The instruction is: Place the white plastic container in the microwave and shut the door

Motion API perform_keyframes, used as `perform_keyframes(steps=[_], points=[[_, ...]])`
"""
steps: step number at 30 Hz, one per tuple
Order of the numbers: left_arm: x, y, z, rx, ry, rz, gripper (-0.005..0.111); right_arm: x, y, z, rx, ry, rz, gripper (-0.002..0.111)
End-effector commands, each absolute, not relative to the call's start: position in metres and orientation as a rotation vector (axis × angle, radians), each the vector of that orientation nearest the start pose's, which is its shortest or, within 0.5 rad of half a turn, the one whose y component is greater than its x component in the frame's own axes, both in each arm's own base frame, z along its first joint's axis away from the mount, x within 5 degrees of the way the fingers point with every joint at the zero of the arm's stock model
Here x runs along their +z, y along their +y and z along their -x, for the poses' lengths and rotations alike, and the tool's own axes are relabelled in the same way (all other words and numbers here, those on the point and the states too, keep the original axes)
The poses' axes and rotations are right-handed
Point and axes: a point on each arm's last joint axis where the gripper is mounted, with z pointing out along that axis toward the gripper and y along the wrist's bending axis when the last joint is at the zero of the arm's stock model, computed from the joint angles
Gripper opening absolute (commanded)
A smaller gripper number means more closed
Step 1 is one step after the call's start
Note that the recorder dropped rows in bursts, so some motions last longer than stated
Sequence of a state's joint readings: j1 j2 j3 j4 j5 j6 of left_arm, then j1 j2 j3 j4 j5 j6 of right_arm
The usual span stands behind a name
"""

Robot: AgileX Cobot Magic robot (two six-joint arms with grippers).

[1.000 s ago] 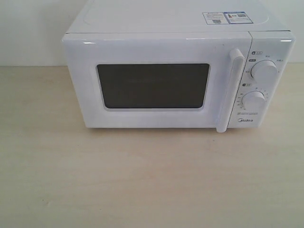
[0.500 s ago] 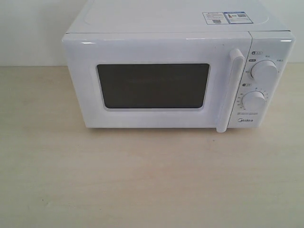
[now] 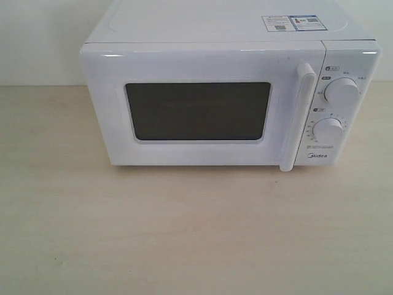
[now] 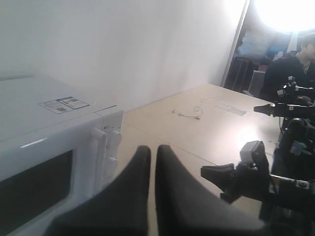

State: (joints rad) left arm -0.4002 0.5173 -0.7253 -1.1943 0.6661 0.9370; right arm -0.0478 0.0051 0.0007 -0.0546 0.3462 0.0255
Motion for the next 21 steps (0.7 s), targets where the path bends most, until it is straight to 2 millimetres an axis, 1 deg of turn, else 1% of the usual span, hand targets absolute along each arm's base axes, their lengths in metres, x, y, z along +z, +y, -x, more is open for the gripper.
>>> perform_keyframes(steps=[1,2,3,4,5,6,7,8,9,15,21], points=[[0.398,-0.058,-0.034,-0.706,1.364,-0.594,0.004,0.182,-0.004,-0.053,-0.078,1.827,-0.029,0.0],[0.4,-0.047,-0.018,-0.568,1.294,-0.582,0.004,0.182,-0.004,-0.053,-0.078,1.827,-0.029,0.0],[0.4,-0.043,-0.009,-0.498,1.262,-0.588,0.004,0.182,-0.004,-0.053,-0.078,1.827,-0.029,0.0],[0.397,-0.034,0.007,-0.343,1.206,-0.601,0.004,0.182,-0.004,-0.053,-0.077,1.827,-0.03,0.0],[0.396,-0.031,0.013,-0.284,1.187,-0.605,0.004,0.182,-0.004,-0.053,-0.077,1.827,-0.03,0.0],[0.392,-0.025,0.026,-0.174,1.147,-0.604,0.004,0.182,-0.004,-0.053,-0.076,1.827,-0.031,0.0],[0.39,-0.024,0.031,-0.133,1.133,-0.603,0.004,0.182,-0.004,-0.053,-0.076,1.827,-0.031,0.0],[0.386,-0.021,0.04,-0.064,1.108,-0.593,0.004,0.182,-0.004,-0.053,-0.076,1.827,-0.031,0.0],[0.384,-0.02,0.043,-0.04,1.1,-0.586,0.004,0.182,-0.004,-0.053,-0.076,1.827,-0.031,0.0],[0.372,-0.021,0.032,0.0,1.205,-0.523,0.004,0.184,-0.004,-0.054,-0.076,1.809,-0.03,0.0],[0.35,-0.022,0.014,0.014,1.298,-0.476,0.004,0.184,-0.004,-0.054,-0.076,1.809,-0.03,0.0]])
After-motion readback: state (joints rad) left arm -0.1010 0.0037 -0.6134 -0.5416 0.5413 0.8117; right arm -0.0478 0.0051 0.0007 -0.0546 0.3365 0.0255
